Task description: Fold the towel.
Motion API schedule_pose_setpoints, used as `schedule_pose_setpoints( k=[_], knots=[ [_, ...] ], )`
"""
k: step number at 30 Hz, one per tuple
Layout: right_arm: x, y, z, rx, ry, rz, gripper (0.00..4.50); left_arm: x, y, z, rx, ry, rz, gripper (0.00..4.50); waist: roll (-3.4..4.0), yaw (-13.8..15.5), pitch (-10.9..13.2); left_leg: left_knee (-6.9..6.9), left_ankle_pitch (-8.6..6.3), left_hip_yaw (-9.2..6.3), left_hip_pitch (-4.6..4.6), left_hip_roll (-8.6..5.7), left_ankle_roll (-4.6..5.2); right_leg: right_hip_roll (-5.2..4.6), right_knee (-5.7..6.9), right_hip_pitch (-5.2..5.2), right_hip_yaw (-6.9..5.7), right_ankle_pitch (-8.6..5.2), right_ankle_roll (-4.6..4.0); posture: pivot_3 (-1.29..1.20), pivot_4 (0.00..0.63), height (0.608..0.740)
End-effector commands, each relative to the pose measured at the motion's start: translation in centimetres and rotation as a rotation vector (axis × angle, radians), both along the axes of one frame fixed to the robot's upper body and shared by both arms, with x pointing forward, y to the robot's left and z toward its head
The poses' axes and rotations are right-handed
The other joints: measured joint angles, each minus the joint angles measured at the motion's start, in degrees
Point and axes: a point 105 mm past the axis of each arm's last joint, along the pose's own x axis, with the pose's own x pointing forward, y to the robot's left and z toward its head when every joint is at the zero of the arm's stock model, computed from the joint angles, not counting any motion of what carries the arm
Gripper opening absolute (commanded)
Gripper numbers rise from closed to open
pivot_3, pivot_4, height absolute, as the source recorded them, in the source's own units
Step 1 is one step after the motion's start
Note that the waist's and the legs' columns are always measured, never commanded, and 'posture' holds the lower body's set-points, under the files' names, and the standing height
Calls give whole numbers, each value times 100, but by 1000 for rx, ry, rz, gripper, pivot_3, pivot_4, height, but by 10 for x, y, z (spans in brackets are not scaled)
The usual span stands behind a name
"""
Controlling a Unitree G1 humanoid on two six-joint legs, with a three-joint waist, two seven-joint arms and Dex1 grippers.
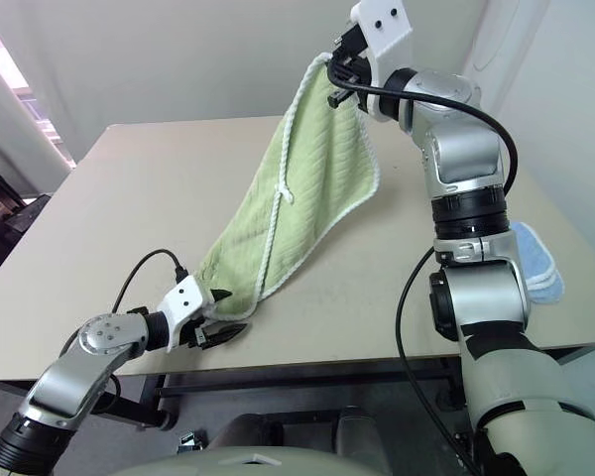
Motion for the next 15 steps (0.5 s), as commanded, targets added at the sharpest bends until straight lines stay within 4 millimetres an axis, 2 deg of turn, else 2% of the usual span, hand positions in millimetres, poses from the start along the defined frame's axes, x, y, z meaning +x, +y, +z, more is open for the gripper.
schedule_pose_setpoints(
  k=[1,7,11,15],
  knots=[
    [-6,1,18,35,-57,0,23,9,-1,5,20,-3,18,3810,0,0,0,0,0,0,0,0,0,0,0,0,0,0,0,0,0,740],
    [-5,-2,19,46,-58,-17,23,15,-8,2,35,58,-3,3810,0,-2,0,1,0,0,0,-2,0,0,0,1,0,3,5,0,0,740],
    [-4,-3,19,44,-60,-22,0,12,-9,1,38,76,-20,2926,0,-2,0,2,0,0,0,-2,0,-1,0,1,0,3,5,0,0,740],
    [-4,-4,18,43,-55,-24,0,11,-10,1,38,79,-30,1463,0,-2,0,3,1,-1,1,-2,0,0,1,2,0,2,4,0,0,740]
  ],
)
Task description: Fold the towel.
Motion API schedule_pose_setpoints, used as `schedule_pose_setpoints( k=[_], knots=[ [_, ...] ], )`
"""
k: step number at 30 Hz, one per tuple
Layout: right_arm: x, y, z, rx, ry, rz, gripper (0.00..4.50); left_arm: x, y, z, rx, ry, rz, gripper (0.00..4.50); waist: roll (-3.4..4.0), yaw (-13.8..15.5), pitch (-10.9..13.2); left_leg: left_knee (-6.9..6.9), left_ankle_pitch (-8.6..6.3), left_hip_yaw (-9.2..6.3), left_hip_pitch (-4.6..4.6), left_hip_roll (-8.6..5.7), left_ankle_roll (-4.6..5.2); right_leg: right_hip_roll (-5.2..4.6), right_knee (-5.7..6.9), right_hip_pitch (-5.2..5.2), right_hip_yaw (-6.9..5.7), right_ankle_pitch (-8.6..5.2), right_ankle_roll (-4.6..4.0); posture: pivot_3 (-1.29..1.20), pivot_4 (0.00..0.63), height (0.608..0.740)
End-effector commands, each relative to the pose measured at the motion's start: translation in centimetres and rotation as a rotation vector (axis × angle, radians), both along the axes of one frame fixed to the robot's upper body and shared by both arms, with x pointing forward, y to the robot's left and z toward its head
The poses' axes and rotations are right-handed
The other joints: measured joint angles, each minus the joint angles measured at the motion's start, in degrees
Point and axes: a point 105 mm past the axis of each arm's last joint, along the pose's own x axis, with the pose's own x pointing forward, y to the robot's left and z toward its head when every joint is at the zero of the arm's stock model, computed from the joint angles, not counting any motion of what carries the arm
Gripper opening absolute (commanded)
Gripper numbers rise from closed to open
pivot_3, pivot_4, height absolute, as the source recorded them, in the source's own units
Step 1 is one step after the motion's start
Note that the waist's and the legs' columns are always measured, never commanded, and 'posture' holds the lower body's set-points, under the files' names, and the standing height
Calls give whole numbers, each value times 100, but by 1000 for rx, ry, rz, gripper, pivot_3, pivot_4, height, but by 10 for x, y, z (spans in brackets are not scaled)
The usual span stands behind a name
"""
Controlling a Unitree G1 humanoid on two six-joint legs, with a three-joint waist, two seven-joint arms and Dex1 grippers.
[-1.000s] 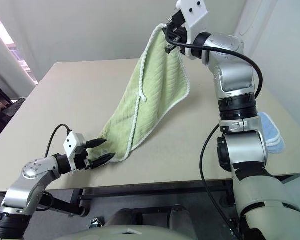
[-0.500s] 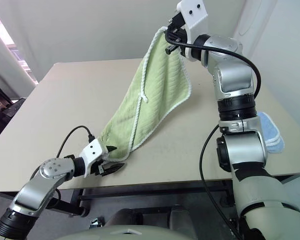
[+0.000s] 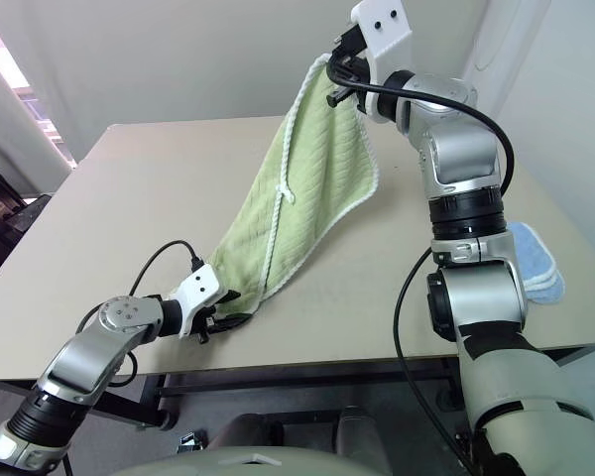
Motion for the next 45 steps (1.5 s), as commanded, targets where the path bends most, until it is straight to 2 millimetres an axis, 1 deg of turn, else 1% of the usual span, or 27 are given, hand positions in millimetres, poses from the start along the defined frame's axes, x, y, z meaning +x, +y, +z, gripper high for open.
schedule_pose_setpoints(
  k=[1,2,4,5,8,10,11,15,18,20,23,24,27,28,29,33,35,37,40,43,45],
  knots=[
    [-6,-2,18,25,-61,-3,0,1,0,2,10,-9,-7,1177,0,-1,0,1,0,0,1,0,0,0,1,1,0,0,0,0,0,740],
    [-6,-2,17,25,-60,-3,0,1,0,4,4,-9,-8,750,0,-1,0,2,0,0,1,0,0,0,1,1,0,0,0,0,0,740],
    [-5,-3,16,23,-56,-6,0,2,0,10,-40,-13,-4,125,0,-3,0,3,0,0,1,0,0,0,1,2,0,0,0,0,0,740],
    [-5,-4,14,22,-52,-9,0,4,2,14,-56,-13,10,26,0,-4,0,4,0,0,1,0,0,0,1,2,0,0,0,0,0,740],
    [-4,-5,10,21,-43,-17,0,8,11,31,-115,-30,42,26,0,-6,0,4,0,-1,-1,0,0,0,1,0,0,0,1,0,0,740],
    [-3,-7,8,19,-40,-21,0,11,19,52,-194,-64,77,26,0,-9,0,4,0,-1,-3,1,0,0,1,-2,0,0,0,0,0,740],
    [-3,-8,6,19,-35,-25,0,11,26,60,-227,-50,105,26,0,-12,0,4,0,-1,-3,2,0,0,2,-3,0,0,0,0,0,740],
    [1,-13,0,20,-16,-45,0,8,50,78,-279,-46,146,26,0,-27,0,4,0,-1,-4,2,0,0,2,-3,0,0,0,0,0,740],
    [4,-17,-5,11,-6,-64,0,10,73,91,-314,-66,206,26,0,-30,0,4,0,-1,-4,1,-1,0,1,-3,0,-1,-1,0,0,740],
    [5,-20,-8,7,5,-75,0,11,81,96,-319,-71,231,26,0,-23,0,5,0,-1,-4,1,-1,0,1,-3,0,-1,-2,0,0,740],
    [8,-24,-13,-2,19,-94,0,3,75,91,-296,-54,180,26,0,-21,0,8,0,-2,-4,0,-1,0,1,-1,0,-1,-2,0,0,740],
    [9,-25,-14,-3,21,-96,0,0,73,86,-297,-33,171,26,0,-22,0,8,0,0,-3,-2,-1,-2,1,0,0,-3,-5,0,0,740],
    [9,-24,-15,-4,25,-89,0,-3,68,72,-288,8,165,763,0,-22,0,8,0,0,-4,-2,-1,-3,1,-1,1,-4,-8,0,0,740],
    [9,-23,-16,-5,26,-87,0,-2,68,70,-290,14,170,1154,0,-22,0,8,0,-1,-4,-1,-1,-2,1,-1,1,-4,-9,0,0,740],
    [9,-23,-16,-4,28,-85,0,-3,66,64,-279,25,169,1425,0,-20,0,8,0,-1,-4,-1,-1,-2,1,-2,1,-4,-9,0,0,740],
    [8,-22,-18,-7,36,-78,0,-8,60,44,-228,55,137,1425,0,-27,0,9,1,-1,-3,0,-1,-1,3,-2,1,-4,-10,0,0,740],
    [7,-22,-20,-13,35,-76,0,-9,54,34,-209,64,120,1425,0,-19,0,9,1,0,-3,0,-2,-1,3,-1,2,-5,-13,0,0,740],
    [7,-22,-20,-15,35,-76,0,-6,48,27,-190,50,111,1425,0,-14,0,11,1,0,-4,0,-2,-1,3,-1,1,-5,-13,0,0,740],
    [7,-24,-19,-16,29,-86,0,4,47,27,-210,26,157,1425,0,-3,0,12,1,-1,-5,-1,-1,-1,3,-1,1,-1,-6,0,0,740],
    [7,-26,-18,-23,24,-95,0,8,51,31,-231,20,177,1425,0,-4,0,16,1,-3,-5,0,-1,0,6,-1,0,0,-4,0,0,740],
    [7,-27,-18,-23,24,-96,0,8,55,33,-230,18,180,1046,-1,-14,0,16,1,-2,-5,0,-1,0,7,-1,0,0,-4,0,0,740]
  ],
)
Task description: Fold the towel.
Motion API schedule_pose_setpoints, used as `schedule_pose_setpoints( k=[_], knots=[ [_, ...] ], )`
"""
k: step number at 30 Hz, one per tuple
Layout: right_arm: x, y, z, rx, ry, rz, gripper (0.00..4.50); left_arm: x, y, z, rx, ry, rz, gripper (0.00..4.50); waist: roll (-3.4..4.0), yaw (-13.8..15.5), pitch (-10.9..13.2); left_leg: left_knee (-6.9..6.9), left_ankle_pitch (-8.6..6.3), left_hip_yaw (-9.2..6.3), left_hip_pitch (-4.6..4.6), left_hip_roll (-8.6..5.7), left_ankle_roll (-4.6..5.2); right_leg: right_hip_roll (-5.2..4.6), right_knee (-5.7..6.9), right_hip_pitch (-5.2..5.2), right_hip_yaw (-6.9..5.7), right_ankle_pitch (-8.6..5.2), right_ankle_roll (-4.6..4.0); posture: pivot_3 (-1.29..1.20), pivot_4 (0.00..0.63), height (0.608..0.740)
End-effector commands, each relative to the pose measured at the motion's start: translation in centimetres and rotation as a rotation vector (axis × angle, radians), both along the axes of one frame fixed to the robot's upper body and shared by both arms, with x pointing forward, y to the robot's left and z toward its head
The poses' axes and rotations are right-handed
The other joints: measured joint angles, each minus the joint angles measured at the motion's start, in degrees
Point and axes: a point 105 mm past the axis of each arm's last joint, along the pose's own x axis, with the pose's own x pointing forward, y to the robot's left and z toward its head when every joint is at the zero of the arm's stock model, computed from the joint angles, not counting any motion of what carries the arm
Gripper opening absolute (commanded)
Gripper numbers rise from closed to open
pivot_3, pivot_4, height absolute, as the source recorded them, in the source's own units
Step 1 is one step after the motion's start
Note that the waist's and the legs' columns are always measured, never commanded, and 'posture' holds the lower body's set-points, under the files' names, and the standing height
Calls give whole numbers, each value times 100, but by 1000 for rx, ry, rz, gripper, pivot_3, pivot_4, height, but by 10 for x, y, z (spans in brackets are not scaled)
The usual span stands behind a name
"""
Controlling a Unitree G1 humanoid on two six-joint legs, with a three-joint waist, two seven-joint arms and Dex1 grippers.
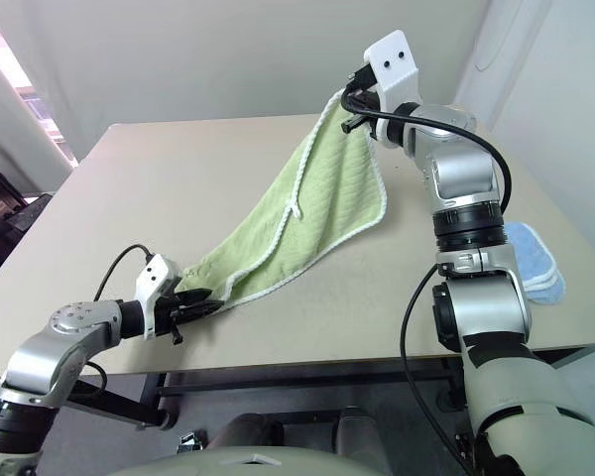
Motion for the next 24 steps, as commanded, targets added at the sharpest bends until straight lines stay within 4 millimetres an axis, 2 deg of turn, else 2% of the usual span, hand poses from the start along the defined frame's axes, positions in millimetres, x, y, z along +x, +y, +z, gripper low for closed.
schedule_pose_setpoints(
  k=[1,3,4,10,15,18,21,24],
  knots=[
    [-5,-2,22,-10,-81,-4,0,4,10,12,2,-40,11,840,0,-22,0,0,0,1,0,0,0,0,0,0,0,0,0,0,0,740],
    [-4,-3,21,-11,-81,-8,0,5,14,17,-7,-52,17,134,0,-25,0,0,0,2,0,0,0,0,0,0,1,0,0,0,0,740],
    [-4,-3,21,-11,-81,-10,0,7,17,21,-12,-68,26,24,0,-21,0,0,0,2,0,0,0,0,0,-1,1,0,0,0,0,740],
    [-3,-10,18,-8,-73,-31,0,20,51,53,-74,-130,146,24,0,-13,0,4,0,1,-1,0,0,0,1,0,0,0,-1,0,0,740],
    [-1,-17,20,-3,-76,-54,0,29,79,65,-49,-168,219,24,0,-23,0,2,0,1,-1,-1,0,0,1,-1,0,0,0,0,0,740],
    [2,-19,24,8,-91,-68,0,49,95,86,-83,-248,300,24,-2,12,0,5,0,0,-1,-2,0,0,1,1,-1,0,0,0,0,740],
    [9,-21,26,29,-103,-87,0,85,115,107,-61,-346,429,24,-4,17,-1,21,2,-9,-3,-4,-4,3,10,4,-9,2,2,0,0,740],
    [19,-23,25,38,-109,-112,0,115,122,128,-52,-420,499,24,-5,-6,-2,24,7,-5,1,-10,-10,4,12,7,-7,14,11,0,0,740]
  ],
)
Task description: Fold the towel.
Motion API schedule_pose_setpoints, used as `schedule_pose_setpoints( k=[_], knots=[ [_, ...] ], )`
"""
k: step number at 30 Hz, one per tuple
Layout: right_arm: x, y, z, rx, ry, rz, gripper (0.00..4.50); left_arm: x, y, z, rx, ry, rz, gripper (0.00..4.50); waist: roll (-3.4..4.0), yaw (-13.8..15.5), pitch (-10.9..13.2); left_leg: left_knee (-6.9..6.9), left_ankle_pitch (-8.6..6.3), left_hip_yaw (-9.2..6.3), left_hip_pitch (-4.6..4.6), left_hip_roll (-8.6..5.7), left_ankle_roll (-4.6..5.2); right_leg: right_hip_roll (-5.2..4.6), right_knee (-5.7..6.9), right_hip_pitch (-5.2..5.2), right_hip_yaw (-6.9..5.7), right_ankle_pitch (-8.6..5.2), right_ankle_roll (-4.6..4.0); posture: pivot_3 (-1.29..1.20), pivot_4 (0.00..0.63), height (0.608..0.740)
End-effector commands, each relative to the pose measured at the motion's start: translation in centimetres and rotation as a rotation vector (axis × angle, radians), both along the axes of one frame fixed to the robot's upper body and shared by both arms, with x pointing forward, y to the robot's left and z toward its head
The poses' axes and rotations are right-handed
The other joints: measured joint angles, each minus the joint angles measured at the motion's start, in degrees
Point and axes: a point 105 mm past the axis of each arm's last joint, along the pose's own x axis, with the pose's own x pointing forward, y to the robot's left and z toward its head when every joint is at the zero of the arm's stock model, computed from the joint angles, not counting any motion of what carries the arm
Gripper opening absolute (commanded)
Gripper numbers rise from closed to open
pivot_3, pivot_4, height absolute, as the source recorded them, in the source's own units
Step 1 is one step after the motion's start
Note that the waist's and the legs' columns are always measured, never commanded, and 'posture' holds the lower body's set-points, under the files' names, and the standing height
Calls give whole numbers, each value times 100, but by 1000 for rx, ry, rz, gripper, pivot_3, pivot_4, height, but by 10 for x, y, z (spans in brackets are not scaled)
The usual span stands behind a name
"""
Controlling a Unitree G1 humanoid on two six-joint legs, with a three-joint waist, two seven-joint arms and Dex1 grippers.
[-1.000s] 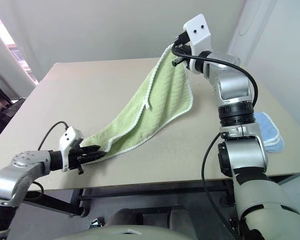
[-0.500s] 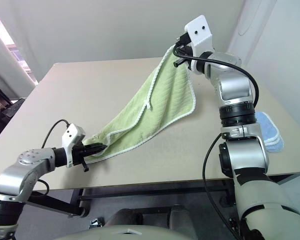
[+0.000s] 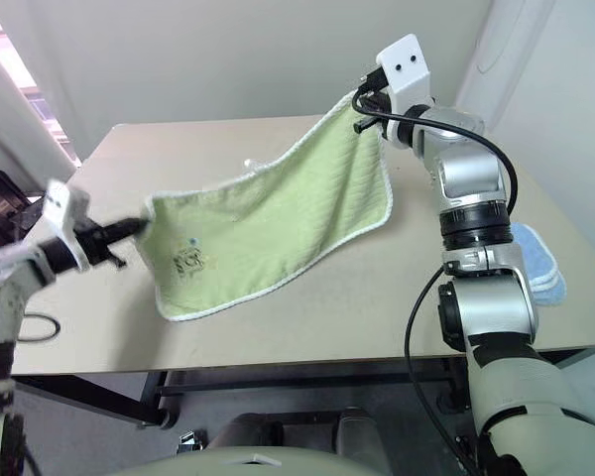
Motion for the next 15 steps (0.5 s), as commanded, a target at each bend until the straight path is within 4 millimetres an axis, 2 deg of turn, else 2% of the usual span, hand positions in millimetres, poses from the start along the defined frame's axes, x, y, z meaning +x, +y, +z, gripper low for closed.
schedule_pose_setpoints(
  k=[1,6,11,13,15],
  knots=[
    [8,-2,30,10,-109,-37,0,31,12,32,17,-117,103,24,0,-12,0,-1,0,1,1,-1,0,0,-1,0,1,9,13,0,0,740],
    [24,-4,30,-9,-160,-109,0,75,13,72,11,-239,259,24,-6,-48,-3,-9,3,3,-6,-8,-4,0,-5,-10,5,12,16,0,0,740],
    [32,-19,34,51,-245,-245,0,91,-2,99,3,-326,323,24,-7,-78,-3,-25,17,6,-21,-7,-28,-9,-5,-31,10,14,19,0,0,740],
    [30,-28,39,91,-310,-292,0,94,-8,100,15,-329,312,24,-7,-107,-3,-27,17,6,-30,-8,-29,-15,-6,-40,12,14,20,0,0,740],
    [27,-33,39,95,-360,-293,0,94,-15,89,41,-313,251,24,-7,-161,-3,-30,16,7,-32,-10,-27,-18,-7,-40,14,14,21,0,0,740]
  ],
)
